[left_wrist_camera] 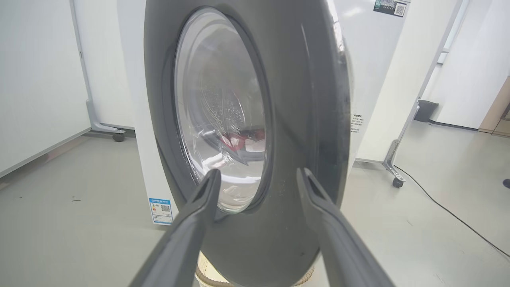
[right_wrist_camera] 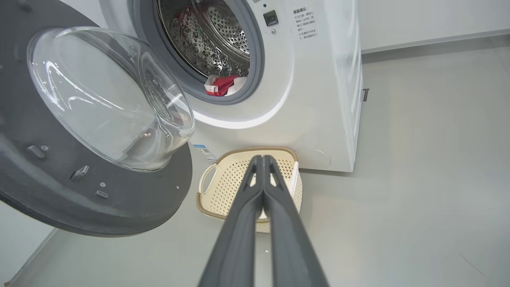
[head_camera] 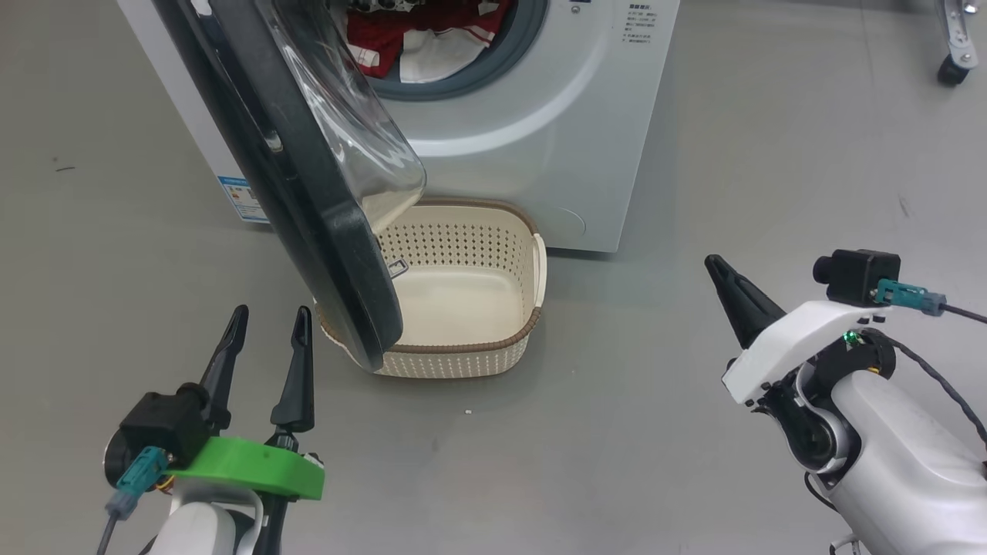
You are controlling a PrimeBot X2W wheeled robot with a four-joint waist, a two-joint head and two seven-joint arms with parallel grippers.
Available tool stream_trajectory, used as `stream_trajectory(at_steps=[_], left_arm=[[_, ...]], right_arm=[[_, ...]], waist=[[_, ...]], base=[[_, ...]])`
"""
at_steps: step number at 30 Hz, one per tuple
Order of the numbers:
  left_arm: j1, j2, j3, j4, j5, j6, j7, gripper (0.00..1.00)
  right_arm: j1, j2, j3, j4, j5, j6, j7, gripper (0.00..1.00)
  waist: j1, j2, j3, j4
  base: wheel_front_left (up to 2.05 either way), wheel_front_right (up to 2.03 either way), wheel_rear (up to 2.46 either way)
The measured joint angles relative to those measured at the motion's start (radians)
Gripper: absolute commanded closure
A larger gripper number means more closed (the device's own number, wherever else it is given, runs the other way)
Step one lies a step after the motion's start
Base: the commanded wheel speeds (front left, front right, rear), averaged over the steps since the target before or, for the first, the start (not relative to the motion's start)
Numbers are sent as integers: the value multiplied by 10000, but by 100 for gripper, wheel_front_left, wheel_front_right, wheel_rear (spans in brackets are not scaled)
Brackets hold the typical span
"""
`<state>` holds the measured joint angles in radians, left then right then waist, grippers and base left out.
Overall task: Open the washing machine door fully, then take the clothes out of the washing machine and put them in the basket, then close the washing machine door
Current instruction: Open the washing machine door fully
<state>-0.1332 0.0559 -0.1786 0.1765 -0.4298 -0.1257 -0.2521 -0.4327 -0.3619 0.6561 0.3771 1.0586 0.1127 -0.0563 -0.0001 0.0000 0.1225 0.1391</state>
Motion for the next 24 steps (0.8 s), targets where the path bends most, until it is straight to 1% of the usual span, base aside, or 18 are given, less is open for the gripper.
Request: stream_trajectory(at_steps=[4,9,11,17,22,24], left_arm=[[113,2,-21,8,4,0,0,0],[215,36,-4,15,13,0,0,0],[231,44,44,-12,15,0,0,0],[239,102,123,-44,15,0,-2,0],[249,146,198,-107,15,0,0,0],[249,148,198,-109,15,0,0,0]], right_arm=[[259,-10,-71,-113,-431,0,-930,100],[598,-198,13,-232,-1411,-63,-1960,100],[714,-190,-84,-295,-1463,-293,-2013,100],[1059,-242,-458,-397,-1996,-713,-2015,100],[1360,-36,-849,-742,-2100,-890,-2013,100],[1447,98,-1237,-1020,-2232,-934,-2006,100]], waist=[[0,0,-139,-104],[0,0,-277,-221],[0,0,-299,-268],[0,0,-280,-384],[0,0,-194,-454],[0,0,-174,-470]], base=[[0,0,0],[0,0,0],[0,0,0],[0,0,0],[0,0,0],[0,0,0]])
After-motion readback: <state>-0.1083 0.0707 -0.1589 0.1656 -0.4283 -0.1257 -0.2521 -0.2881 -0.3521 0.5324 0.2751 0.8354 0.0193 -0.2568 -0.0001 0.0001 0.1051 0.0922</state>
